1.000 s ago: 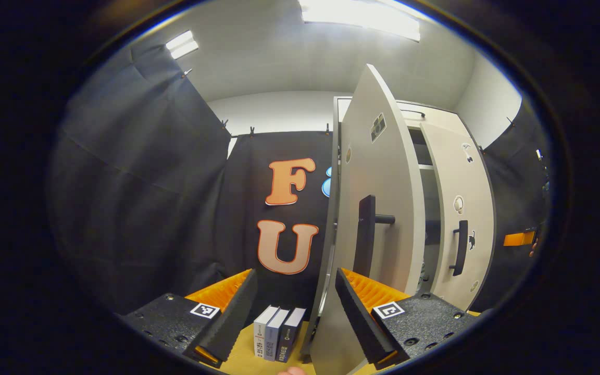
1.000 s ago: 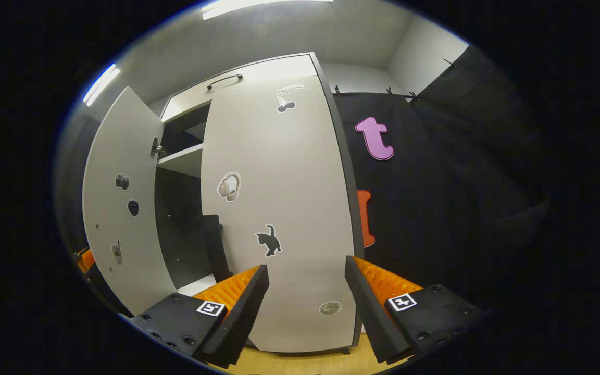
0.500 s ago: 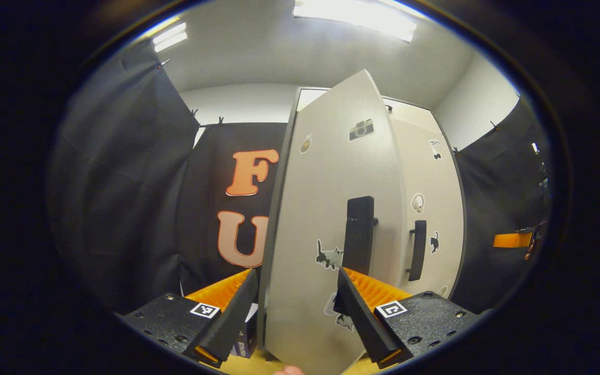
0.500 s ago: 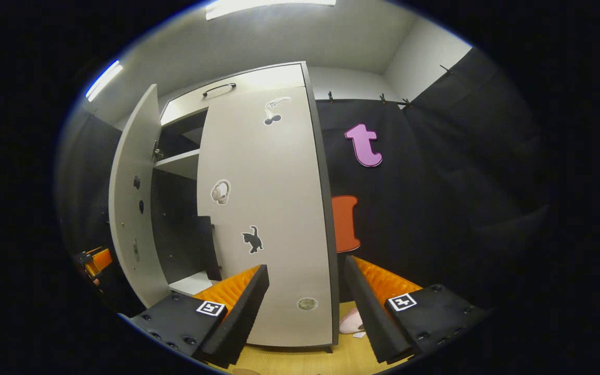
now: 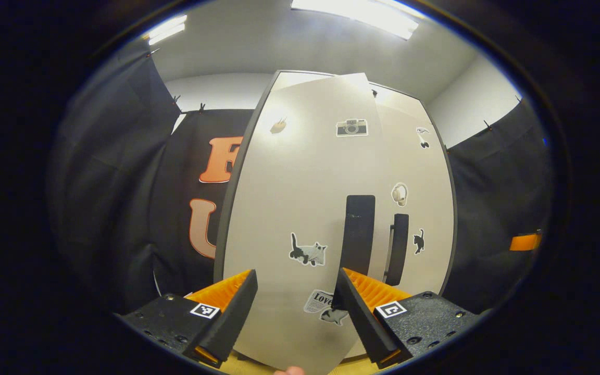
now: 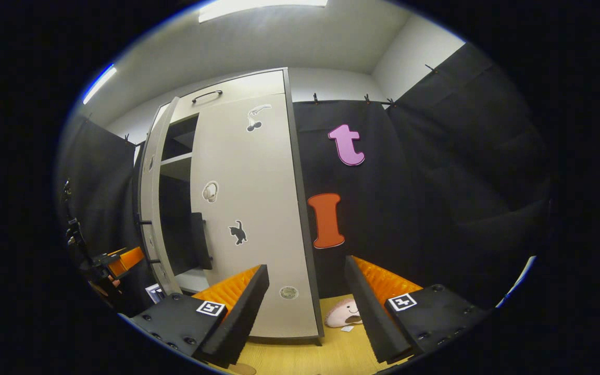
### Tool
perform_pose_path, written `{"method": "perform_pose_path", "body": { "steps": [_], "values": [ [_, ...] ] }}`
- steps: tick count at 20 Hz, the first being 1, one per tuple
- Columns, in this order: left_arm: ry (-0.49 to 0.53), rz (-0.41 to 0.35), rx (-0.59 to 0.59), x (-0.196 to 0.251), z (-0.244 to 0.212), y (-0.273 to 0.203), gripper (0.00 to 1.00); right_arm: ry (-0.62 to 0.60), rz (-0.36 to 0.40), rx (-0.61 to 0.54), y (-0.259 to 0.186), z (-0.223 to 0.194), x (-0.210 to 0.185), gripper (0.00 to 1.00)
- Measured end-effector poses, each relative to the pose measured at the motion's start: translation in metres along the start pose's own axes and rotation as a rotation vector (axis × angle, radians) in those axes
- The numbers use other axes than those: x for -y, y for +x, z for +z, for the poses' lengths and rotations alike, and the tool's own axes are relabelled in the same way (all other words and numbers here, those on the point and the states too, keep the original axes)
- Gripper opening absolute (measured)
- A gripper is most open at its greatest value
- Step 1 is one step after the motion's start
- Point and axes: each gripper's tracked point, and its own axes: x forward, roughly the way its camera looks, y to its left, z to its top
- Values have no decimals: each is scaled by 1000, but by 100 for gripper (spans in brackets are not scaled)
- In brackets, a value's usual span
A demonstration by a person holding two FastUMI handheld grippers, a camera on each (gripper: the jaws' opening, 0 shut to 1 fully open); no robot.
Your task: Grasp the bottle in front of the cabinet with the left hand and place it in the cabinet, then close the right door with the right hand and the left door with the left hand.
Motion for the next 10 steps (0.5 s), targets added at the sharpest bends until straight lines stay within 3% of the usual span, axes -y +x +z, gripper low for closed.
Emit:
{"method": "perform_pose_path", "body": {
  "steps": [10],
  "values": [
    [54, -29, -29, 28, -13, 38, 94, 9, -40, 3, -26, -2, 25, 98]
  ]
}}
